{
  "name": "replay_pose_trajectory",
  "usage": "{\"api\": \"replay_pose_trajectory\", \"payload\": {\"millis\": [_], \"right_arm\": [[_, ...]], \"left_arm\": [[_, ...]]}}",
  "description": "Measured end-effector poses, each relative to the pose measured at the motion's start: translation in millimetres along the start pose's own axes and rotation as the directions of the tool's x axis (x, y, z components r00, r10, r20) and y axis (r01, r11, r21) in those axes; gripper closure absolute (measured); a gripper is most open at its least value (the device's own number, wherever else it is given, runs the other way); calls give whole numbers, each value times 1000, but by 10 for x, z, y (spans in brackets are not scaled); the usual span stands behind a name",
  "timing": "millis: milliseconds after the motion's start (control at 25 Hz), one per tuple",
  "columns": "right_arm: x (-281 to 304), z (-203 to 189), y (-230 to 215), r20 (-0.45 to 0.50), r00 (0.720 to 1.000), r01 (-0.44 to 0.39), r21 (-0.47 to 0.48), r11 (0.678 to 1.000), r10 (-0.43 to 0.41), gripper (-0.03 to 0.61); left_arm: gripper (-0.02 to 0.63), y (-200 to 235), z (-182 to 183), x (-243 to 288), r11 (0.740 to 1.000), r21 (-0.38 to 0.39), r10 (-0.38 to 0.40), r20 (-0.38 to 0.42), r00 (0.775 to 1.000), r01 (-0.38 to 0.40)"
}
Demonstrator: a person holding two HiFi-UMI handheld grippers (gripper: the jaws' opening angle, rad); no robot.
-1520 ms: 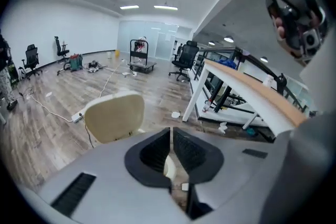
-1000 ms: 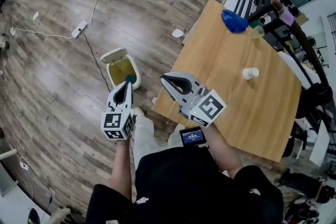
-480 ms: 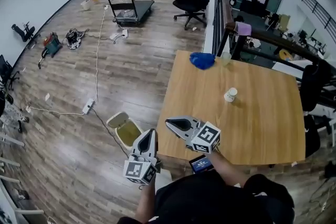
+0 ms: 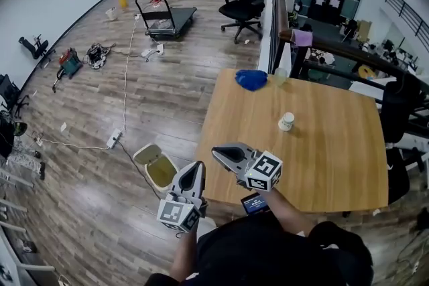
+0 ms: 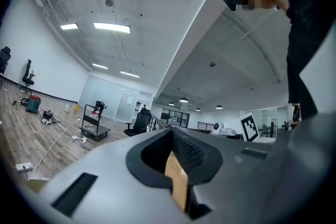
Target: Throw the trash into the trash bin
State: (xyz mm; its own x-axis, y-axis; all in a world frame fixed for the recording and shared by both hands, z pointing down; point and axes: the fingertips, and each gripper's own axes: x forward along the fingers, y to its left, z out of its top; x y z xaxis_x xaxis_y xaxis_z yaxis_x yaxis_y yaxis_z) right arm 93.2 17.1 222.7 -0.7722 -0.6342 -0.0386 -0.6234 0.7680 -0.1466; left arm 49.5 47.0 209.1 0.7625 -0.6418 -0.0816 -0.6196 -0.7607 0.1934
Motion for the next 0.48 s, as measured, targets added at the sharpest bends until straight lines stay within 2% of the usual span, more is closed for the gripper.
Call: {"api": "replay_pose_trajectory", "payload": {"millis": [160,480], "right_arm": [[-5,119,-37,32,999,-12,-3,1000,12,581],[-46,88,-111,34,999,-15,-14,1000,15,581]], "left_arm": [[606,2,48,64,1000,17,12,-7,1000,-12],[606,6,-32,172,997,69,39,-38,998,-37]]}}
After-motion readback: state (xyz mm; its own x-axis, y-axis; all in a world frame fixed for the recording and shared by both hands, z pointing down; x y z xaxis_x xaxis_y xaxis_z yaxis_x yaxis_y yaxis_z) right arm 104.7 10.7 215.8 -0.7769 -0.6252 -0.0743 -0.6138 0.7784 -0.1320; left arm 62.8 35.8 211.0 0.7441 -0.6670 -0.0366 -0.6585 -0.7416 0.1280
